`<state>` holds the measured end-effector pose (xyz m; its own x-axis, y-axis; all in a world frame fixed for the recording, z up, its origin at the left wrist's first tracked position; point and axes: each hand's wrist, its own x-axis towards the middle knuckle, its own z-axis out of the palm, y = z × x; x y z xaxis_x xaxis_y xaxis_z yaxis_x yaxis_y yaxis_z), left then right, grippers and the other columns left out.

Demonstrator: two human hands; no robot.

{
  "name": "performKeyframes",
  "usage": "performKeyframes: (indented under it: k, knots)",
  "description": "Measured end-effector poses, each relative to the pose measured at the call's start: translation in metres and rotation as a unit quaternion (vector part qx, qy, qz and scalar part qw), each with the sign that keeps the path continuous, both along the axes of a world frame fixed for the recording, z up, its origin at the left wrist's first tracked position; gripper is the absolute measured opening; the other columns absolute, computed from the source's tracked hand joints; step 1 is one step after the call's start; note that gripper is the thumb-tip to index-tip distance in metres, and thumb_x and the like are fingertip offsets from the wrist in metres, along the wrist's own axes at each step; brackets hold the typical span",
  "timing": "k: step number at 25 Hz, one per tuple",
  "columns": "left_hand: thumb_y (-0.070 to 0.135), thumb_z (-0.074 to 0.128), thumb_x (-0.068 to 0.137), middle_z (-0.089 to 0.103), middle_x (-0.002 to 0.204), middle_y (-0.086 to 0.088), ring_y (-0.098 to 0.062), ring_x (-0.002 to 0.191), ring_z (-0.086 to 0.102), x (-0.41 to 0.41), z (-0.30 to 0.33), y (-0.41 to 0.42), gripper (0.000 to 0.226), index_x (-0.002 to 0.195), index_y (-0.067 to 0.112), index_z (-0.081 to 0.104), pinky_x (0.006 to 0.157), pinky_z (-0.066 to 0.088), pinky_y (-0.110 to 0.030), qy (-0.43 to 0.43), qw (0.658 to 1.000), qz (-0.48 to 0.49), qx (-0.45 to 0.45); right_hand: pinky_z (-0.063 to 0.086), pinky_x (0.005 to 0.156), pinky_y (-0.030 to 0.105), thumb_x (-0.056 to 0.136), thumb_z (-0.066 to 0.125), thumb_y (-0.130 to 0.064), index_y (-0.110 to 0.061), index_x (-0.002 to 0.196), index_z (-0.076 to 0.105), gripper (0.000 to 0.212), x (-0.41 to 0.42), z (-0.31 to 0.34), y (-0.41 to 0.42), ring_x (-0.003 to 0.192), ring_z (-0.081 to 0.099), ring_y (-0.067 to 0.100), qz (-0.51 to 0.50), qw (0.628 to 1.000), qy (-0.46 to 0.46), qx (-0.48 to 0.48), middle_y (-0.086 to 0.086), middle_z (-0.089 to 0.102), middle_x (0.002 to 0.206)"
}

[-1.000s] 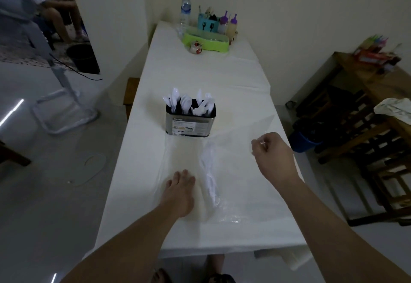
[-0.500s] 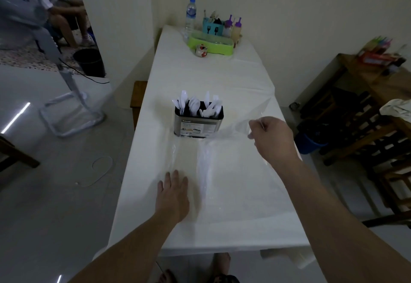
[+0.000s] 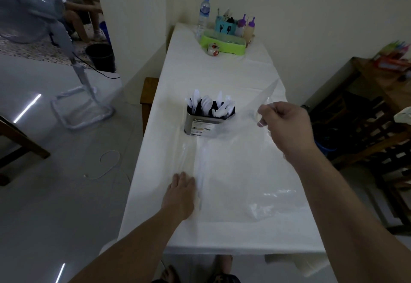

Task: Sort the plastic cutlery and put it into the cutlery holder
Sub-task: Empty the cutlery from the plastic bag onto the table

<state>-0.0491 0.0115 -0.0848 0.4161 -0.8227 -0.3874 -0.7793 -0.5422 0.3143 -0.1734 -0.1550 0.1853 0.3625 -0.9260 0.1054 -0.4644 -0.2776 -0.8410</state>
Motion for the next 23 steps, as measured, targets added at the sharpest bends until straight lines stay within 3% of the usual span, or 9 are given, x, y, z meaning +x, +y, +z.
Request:
performKeyframes:
  k: [3, 5, 8, 11, 14, 16, 19, 21, 23]
  knots:
    - [0.014, 0.029, 0.095, 0.017, 0.159, -0.023, -0.040, 0.149, 0.007, -0.003, -0.003, -0.004, 0.060, 0.153, 0.007, 0.017, 0.123, 0.012, -0.047, 0.002, 1.000, 0.002, -0.027, 0.045, 0.062, 0.031, 0.088, 0.062, -0.030, -0.016, 0.070, 0.067, 0.024, -0.004, 0.003, -0.002, 0.058, 0.061, 0.017, 0.021, 1.000, 0.021, 0.007, -0.008, 0.067, 0.059]
    - [0.015, 0.031, 0.096, 0.027, 0.153, -0.021, -0.040, 0.146, 0.016, -0.008, -0.001, -0.006, 0.057, 0.151, 0.003, 0.022, 0.122, 0.012, -0.048, 0.006, 0.999, -0.020, -0.036, 0.047, 0.068, 0.028, 0.084, 0.068, -0.040, -0.021, 0.089, 0.069, 0.019, -0.009, 0.003, -0.008, 0.071, 0.064, 0.009, 0.033, 0.994, 0.105, 0.003, -0.009, 0.069, 0.075]
    - [0.015, 0.036, 0.095, 0.022, 0.157, -0.020, -0.035, 0.149, 0.011, -0.013, 0.001, -0.005, 0.056, 0.149, 0.012, 0.023, 0.122, 0.019, -0.045, -0.001, 0.999, -0.014, -0.038, 0.051, 0.078, 0.030, 0.078, 0.077, -0.043, -0.021, 0.109, 0.065, 0.039, -0.012, 0.003, -0.017, 0.088, 0.065, 0.018, 0.043, 0.969, 0.244, 0.006, -0.005, 0.065, 0.095]
    - [0.013, 0.035, 0.100, 0.003, 0.165, -0.013, -0.030, 0.152, 0.000, -0.007, 0.006, 0.003, 0.056, 0.154, 0.016, 0.019, 0.120, 0.025, -0.041, 0.005, 0.999, 0.017, -0.029, 0.048, 0.080, 0.029, 0.088, 0.066, -0.030, -0.015, 0.108, 0.069, 0.024, -0.011, -0.005, -0.019, 0.091, 0.063, 0.023, 0.064, 0.952, 0.297, -0.023, 0.000, 0.063, 0.096]
    - [0.017, 0.037, 0.101, 0.004, 0.165, -0.012, -0.031, 0.151, 0.006, -0.001, 0.008, 0.011, 0.057, 0.155, 0.014, 0.020, 0.118, 0.027, -0.040, -0.014, 0.998, 0.030, -0.049, 0.048, 0.084, 0.028, 0.096, 0.052, -0.023, -0.021, 0.109, 0.067, 0.019, -0.011, -0.015, -0.016, 0.098, 0.064, 0.026, 0.064, 0.946, 0.312, -0.055, 0.000, 0.068, 0.108]
    - [0.017, 0.037, 0.099, 0.012, 0.163, -0.013, -0.032, 0.148, 0.015, -0.001, 0.007, 0.013, 0.051, 0.150, 0.011, 0.030, 0.115, 0.033, -0.040, -0.013, 0.998, 0.028, -0.046, 0.058, 0.080, 0.039, 0.096, 0.051, -0.018, -0.026, 0.107, 0.061, 0.017, -0.012, -0.022, -0.018, 0.089, 0.069, 0.031, 0.059, 0.961, 0.270, -0.008, 0.007, 0.070, 0.105]
    - [0.016, 0.039, 0.098, 0.022, 0.160, -0.014, -0.032, 0.140, 0.026, -0.010, 0.011, 0.009, 0.043, 0.141, 0.009, 0.042, 0.109, 0.040, -0.038, -0.019, 0.999, 0.013, -0.038, 0.061, 0.070, 0.048, 0.094, 0.052, -0.006, -0.022, 0.108, 0.056, 0.022, -0.017, -0.020, -0.019, 0.077, 0.071, 0.035, 0.057, 0.971, 0.229, 0.026, 0.015, 0.070, 0.091]
    - [0.013, 0.039, 0.097, 0.024, 0.159, -0.012, -0.031, 0.138, 0.028, -0.015, 0.013, 0.006, 0.042, 0.139, 0.010, 0.044, 0.109, 0.039, -0.037, -0.025, 0.999, 0.001, -0.034, 0.061, 0.063, 0.039, 0.093, 0.055, -0.009, -0.018, 0.104, 0.059, 0.015, -0.019, -0.008, -0.020, 0.064, 0.070, 0.028, 0.034, 0.976, 0.213, -0.014, 0.011, 0.070, 0.082]
    - [0.009, 0.040, 0.096, 0.023, 0.160, -0.012, -0.032, 0.136, 0.031, -0.021, 0.013, 0.003, 0.045, 0.140, 0.012, 0.043, 0.109, 0.038, -0.038, -0.034, 0.999, -0.013, -0.034, 0.055, 0.054, 0.022, 0.094, 0.055, -0.016, -0.017, 0.100, 0.061, 0.008, -0.020, 0.008, -0.019, 0.051, 0.068, 0.016, 0.025, 0.979, 0.197, -0.053, 0.003, 0.071, 0.075]
